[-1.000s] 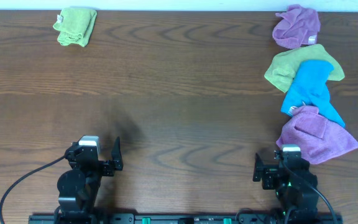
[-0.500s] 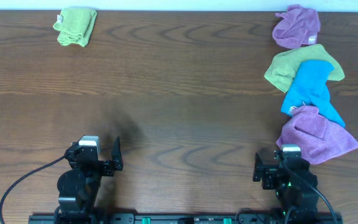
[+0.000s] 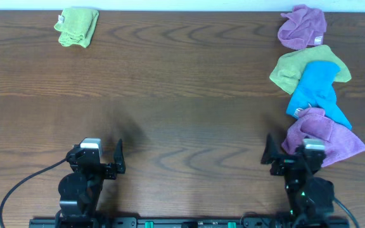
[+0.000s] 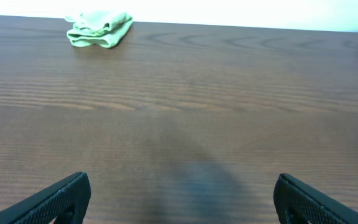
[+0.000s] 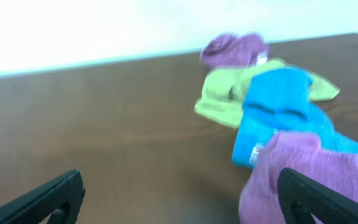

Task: Fold the cloth
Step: 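Reach the right gripper to the pink cloth at the stack's bottom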

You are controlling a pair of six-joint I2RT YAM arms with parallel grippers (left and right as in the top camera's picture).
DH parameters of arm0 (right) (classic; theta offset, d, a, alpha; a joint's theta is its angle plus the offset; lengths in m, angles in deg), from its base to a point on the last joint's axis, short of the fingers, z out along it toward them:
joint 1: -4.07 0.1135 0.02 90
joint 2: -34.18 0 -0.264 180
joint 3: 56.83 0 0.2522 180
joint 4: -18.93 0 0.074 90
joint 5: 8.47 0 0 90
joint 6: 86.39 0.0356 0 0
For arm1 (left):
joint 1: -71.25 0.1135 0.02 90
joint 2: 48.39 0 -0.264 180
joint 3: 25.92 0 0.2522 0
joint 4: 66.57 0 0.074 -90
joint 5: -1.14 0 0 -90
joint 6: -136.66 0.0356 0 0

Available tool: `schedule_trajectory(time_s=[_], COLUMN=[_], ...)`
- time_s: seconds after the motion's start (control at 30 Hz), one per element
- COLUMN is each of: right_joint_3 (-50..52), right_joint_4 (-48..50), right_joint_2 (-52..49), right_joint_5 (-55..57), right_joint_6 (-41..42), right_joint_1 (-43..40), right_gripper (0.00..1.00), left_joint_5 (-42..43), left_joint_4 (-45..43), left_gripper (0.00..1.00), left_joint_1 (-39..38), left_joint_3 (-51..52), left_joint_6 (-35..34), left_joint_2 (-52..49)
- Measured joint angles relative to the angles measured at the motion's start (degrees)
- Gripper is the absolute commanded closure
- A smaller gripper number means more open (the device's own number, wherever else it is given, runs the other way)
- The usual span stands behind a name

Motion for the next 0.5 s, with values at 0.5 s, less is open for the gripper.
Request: schedule_trajectory(time_s=[0.5], right_joint_3=[-5.4], right_joint_4=[11.0], right_joint_2=[-22.4], right_joint_5=[9.0], right_joint_6=[22.1], right_joint_1=[-7.7], right_gripper=[0.01], left_joint_5=[0.2], left_joint_4=[0.0], left_gripper=[0.05], left_joint_1=[0.0], left_joint_3=[0.0], left_joint_6=[0.0], left_joint_2=[0.0])
